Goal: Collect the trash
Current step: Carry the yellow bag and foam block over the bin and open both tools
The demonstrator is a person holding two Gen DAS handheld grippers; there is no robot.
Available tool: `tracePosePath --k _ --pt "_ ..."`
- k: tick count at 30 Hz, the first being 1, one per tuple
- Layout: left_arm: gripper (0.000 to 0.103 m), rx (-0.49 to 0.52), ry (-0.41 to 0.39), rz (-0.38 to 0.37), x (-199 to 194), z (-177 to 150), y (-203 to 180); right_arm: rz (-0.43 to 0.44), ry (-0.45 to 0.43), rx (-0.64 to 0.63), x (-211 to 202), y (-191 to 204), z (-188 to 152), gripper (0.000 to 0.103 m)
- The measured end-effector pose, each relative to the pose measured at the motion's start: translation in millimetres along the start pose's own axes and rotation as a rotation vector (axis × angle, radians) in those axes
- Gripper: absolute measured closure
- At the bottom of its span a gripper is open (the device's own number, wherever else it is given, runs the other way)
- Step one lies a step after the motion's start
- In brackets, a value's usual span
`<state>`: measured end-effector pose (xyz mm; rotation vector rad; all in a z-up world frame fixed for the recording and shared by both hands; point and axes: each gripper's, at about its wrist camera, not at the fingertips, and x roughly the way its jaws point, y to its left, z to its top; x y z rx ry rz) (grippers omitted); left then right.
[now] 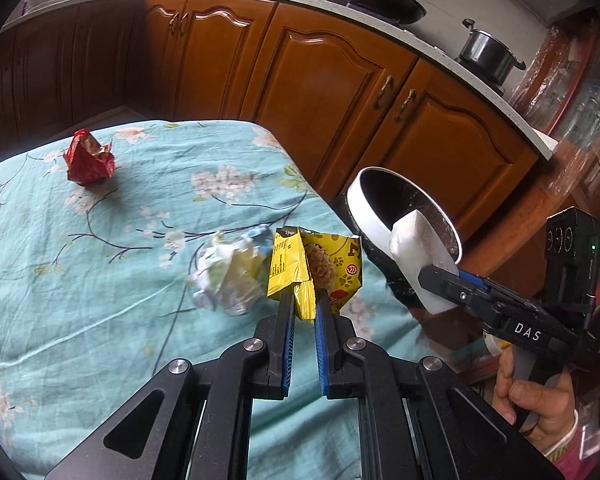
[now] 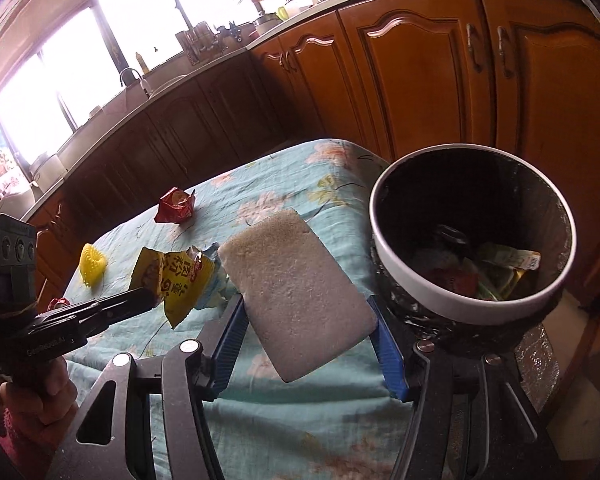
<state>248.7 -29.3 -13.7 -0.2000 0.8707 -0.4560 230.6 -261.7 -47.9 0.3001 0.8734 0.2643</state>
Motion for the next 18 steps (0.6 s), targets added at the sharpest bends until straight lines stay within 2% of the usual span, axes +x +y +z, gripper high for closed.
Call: tracePosePath --k 18 --pt "0.095 0.082 0.032 -0.032 41.9 19.9 -52.1 -0.072 -0.069 0.096 -40.2 -63.4 -1.7 0.042"
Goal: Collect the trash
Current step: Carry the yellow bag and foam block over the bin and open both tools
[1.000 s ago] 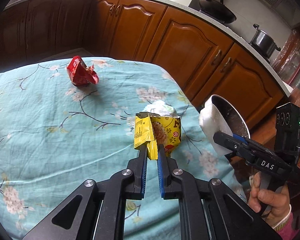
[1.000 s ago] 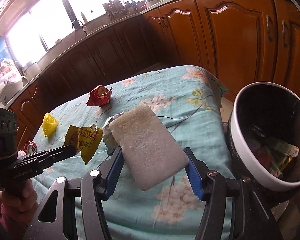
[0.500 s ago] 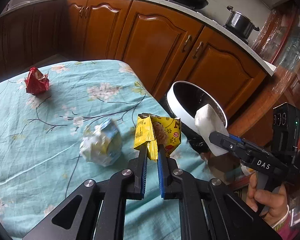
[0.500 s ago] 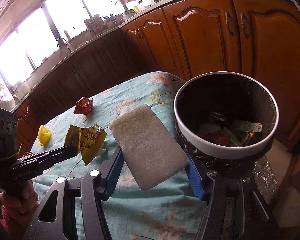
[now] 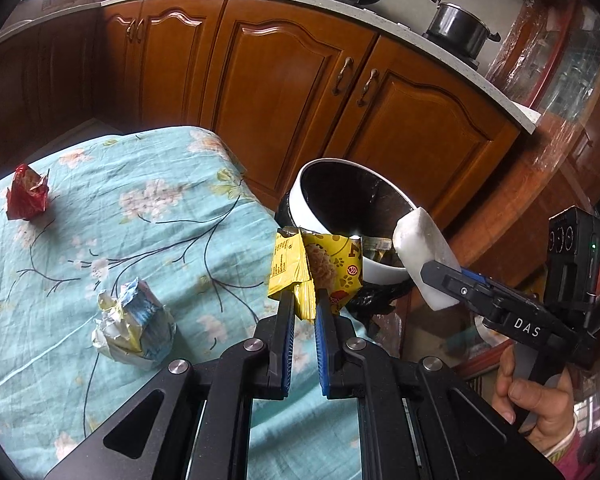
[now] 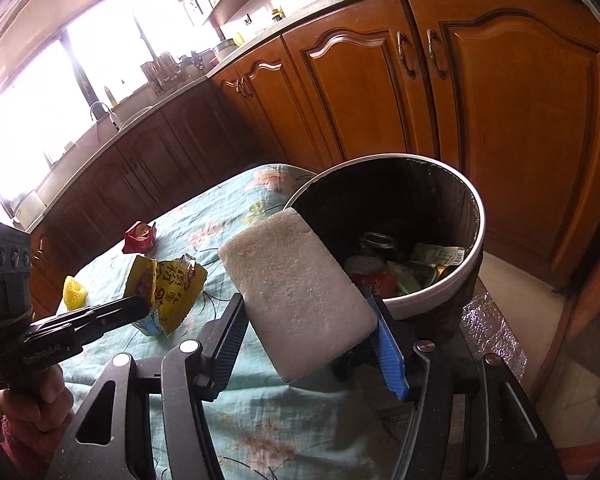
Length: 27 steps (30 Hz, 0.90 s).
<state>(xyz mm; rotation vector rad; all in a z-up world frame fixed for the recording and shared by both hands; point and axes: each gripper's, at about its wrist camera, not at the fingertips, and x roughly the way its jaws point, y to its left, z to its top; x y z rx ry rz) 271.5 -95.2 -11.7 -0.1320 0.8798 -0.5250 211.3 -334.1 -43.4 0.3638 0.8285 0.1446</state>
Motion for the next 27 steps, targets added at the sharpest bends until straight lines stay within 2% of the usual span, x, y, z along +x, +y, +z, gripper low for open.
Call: tracePosePath --k 18,27 --pt "0.095 0.039 0.028 -0.016 49.0 33.6 -30.1 -0.069 -0.018 0.031 2.7 -41.5 23.2 0.042" --pt "0.094 0.069 0.049 -0.008 77.6 62.0 -40.9 -0.103 -0.009 0.019 15.1 -53.7 41.2 0.041"
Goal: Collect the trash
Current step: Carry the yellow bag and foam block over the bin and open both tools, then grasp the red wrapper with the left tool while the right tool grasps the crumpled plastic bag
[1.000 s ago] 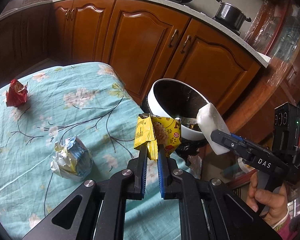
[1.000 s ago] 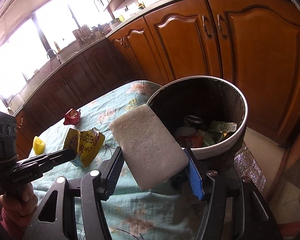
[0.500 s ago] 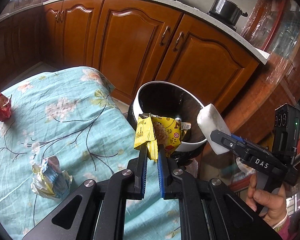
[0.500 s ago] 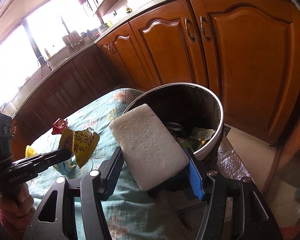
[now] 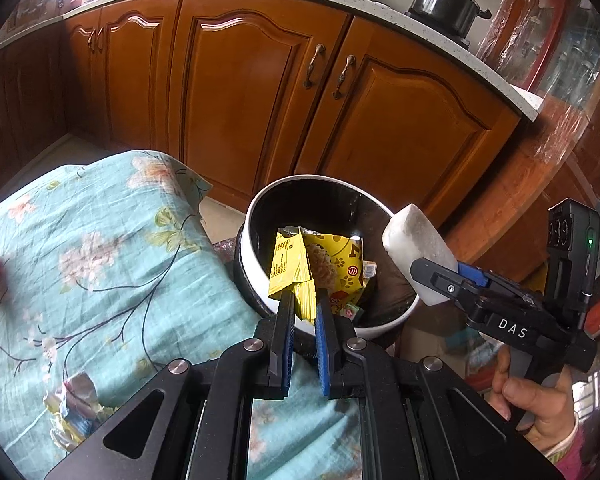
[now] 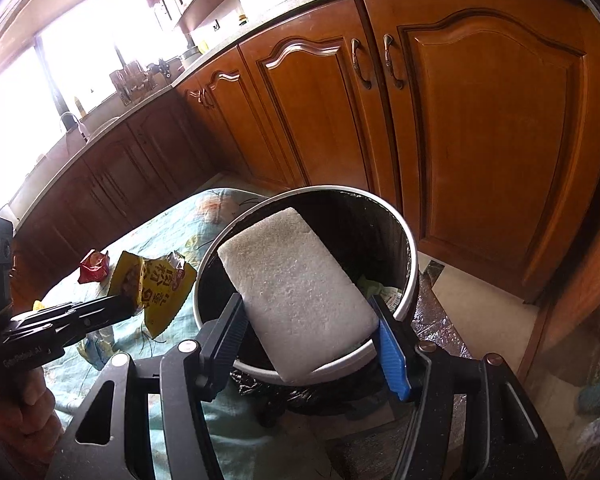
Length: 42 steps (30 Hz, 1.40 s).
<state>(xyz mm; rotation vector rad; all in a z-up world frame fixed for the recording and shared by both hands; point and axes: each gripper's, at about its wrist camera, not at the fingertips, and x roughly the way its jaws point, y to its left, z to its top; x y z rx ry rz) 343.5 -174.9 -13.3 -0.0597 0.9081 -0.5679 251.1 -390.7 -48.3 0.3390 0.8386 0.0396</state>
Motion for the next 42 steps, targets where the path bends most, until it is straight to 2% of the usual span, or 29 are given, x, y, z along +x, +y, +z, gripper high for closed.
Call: tracePosePath --k 15,18,20,21,28,31,34,38,42 --pt "0.094 0.037 0.068 0.040 55.6 33.3 -13.7 -0.046 0.038 -0.032 22.0 -13.4 19.3 0.039" --pt "0.082 0.027 0.082 0.041 62.3 35.7 -15.7 -0.037 0.045 -0.032 26.5 -15.1 23.3 0.033" --pt "0.068 0.026 0.073 0.040 61.9 36.8 -16.0 -0.026 0.051 -0.018 28.5 -17.4 24.1 0.023" --pt "0.067 0.029 0.064 0.044 60.6 36.3 -16.9 -0.027 0.050 -0.014 28.1 -18.5 23.3 0.022" --pt "0.061 0.003 0.015 0.051 29.8 15.3 -1.8 0.004 0.009 0.040 14.9 -22.0 15.2 0.022" --pt "0.059 -0.030 -0.010 0.052 10.6 0.0 10.1 0.053 -0.052 0.097 0.4 -18.8 4.0 0.013" --pt "0.055 -0.053 -0.046 0.071 -11.1 -15.6 20.2 0.092 -0.085 0.119 -8.8 -6.4 -10.9 0.011" --pt "0.053 -0.091 -0.089 0.094 -43.4 -41.6 38.1 0.138 -0.085 0.111 -10.0 19.6 -28.9 0.011" --pt "0.052 -0.139 -0.119 0.119 -76.8 -67.3 60.0 0.182 -0.040 0.082 -1.2 50.9 -41.2 0.011"
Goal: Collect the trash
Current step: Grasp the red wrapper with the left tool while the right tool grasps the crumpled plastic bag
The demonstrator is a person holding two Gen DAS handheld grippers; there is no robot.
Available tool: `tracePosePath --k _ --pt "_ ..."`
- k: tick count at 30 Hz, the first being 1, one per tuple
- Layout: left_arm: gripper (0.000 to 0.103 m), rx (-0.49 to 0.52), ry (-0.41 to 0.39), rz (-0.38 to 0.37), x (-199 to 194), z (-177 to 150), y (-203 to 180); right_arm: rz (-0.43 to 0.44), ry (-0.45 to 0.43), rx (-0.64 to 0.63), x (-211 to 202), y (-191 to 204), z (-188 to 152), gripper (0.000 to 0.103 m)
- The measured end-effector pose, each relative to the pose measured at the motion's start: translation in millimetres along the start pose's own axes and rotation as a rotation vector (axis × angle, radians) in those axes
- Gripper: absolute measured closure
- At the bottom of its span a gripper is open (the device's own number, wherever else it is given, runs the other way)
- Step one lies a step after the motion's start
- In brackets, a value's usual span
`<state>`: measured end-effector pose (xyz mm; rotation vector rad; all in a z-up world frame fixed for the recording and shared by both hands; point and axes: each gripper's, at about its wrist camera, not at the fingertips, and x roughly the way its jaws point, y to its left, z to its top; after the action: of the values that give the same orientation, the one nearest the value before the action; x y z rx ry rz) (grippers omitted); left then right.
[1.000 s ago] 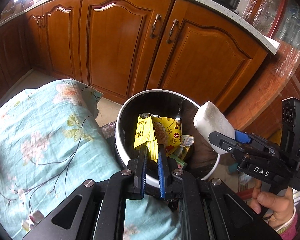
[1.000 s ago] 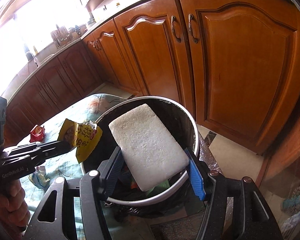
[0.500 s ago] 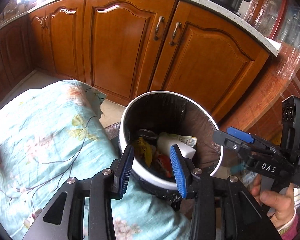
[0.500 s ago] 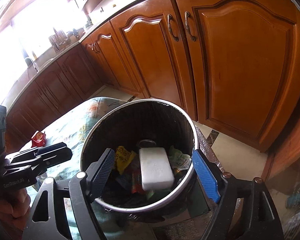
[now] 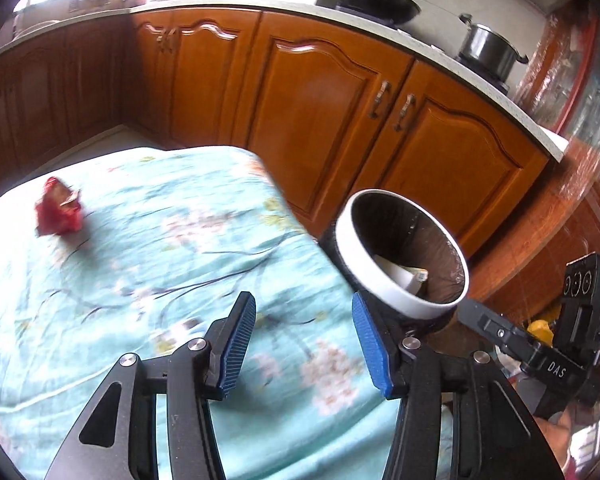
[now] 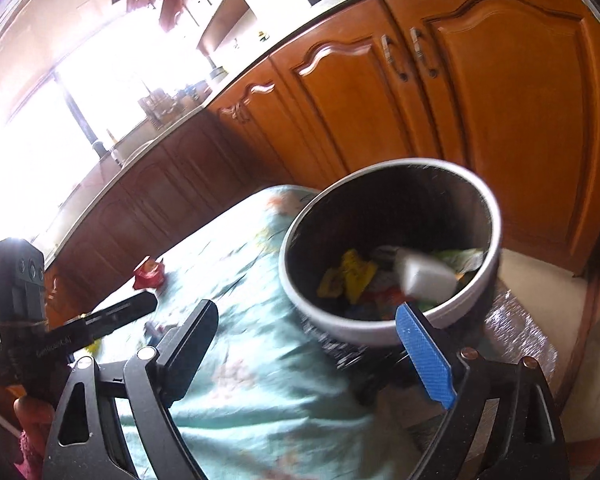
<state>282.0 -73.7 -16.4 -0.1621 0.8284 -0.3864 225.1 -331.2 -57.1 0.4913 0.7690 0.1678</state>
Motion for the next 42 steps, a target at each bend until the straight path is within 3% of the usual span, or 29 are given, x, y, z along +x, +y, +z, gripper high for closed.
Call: tracePosePath --k 11,18,21,31,42 --pt "0.051 -0.180 -0.024 0.112 -61.0 -36.5 85.8 0.114 0.119 -0.075 35.7 74.5 -41.9 0.011" --pt "0.051 -0.259 -0.014 0.128 -72.9 -47.9 118.7 0.150 0.190 -0.147 57.4 115.8 -61.3 0.011" --pt "0.043 -0.277 -0.020 0.130 -77.5 -46.0 128.2 0.162 0.203 -0.176 64.8 129.3 -63.4 0.011" --pt "0.029 -0.325 -0.042 0.136 -66.6 -20.6 156.7 0.181 0.242 -0.223 93.9 156.1 -65.9 0.011" --pt "0.027 -0.352 -0.060 0.203 -25.3 39.3 185.9 0.178 0.275 -0.208 125.2 156.7 -59.2 0.012"
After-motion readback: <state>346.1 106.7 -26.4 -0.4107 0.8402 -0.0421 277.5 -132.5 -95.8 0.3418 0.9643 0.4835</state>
